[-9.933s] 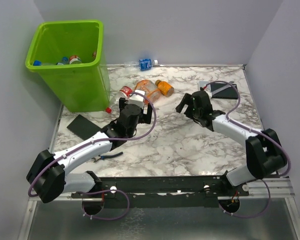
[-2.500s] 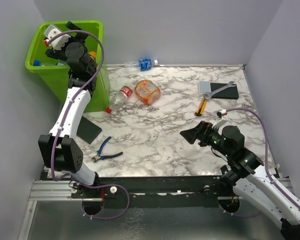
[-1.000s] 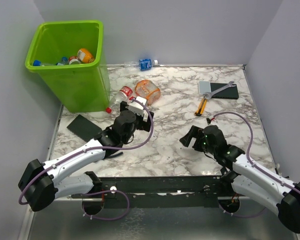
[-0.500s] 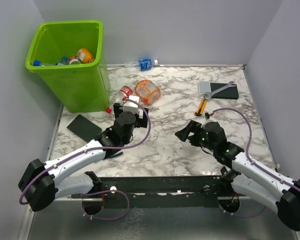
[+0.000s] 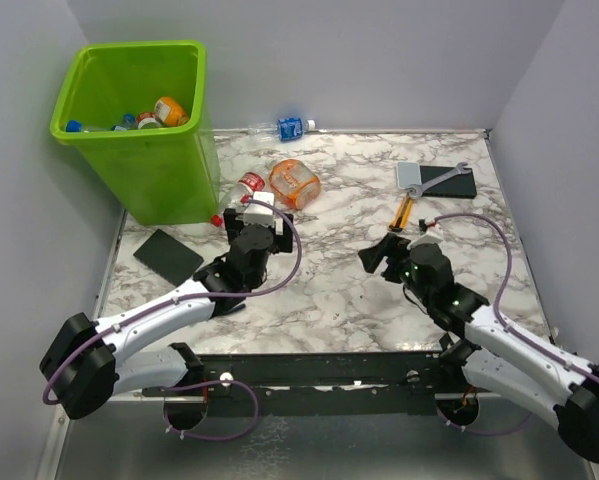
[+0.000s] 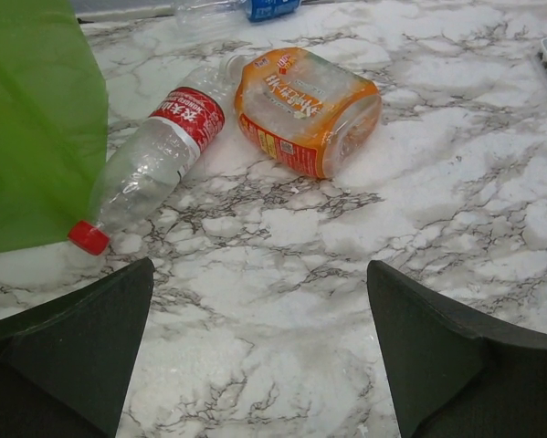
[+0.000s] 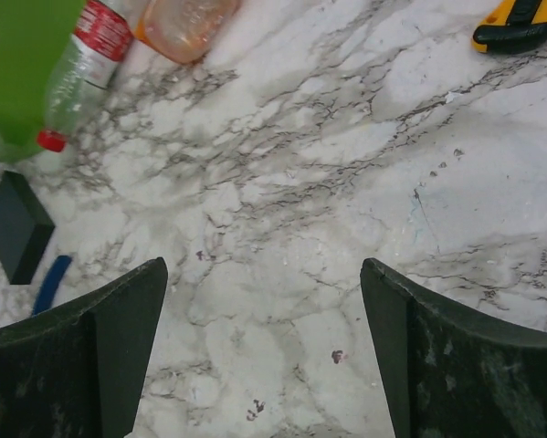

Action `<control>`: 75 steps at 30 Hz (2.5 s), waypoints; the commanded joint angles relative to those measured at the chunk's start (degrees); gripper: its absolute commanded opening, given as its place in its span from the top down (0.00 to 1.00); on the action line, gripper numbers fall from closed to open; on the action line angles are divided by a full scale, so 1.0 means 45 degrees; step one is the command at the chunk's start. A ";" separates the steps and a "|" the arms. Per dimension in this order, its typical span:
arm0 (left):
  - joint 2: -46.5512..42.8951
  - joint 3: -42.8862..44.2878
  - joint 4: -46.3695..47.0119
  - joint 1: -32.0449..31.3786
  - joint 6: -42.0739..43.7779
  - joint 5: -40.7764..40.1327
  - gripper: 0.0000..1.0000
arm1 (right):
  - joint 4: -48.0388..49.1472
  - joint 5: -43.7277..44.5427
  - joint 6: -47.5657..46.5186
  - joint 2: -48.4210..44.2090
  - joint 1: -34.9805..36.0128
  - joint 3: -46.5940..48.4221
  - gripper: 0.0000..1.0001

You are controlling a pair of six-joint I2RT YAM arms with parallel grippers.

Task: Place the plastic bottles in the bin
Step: Move the plastic bottle to the center of the board.

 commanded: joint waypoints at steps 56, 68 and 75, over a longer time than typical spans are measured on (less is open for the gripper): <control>1.2691 1.1543 -0.5118 0.3892 -0.6342 0.3208 0.14 | -0.2427 -0.0662 -0.0708 -0.2831 0.0001 -0.0598 0.10; 1.2079 0.9446 -0.4172 0.3806 -0.6540 0.4556 0.58 | -0.2802 -0.0403 -0.0943 -0.2510 0.0006 -0.0224 0.09; 1.0583 0.7642 -0.3461 0.2913 -0.6248 0.5438 0.64 | -0.3542 -0.0017 -0.1062 -0.2862 0.0006 0.0066 0.09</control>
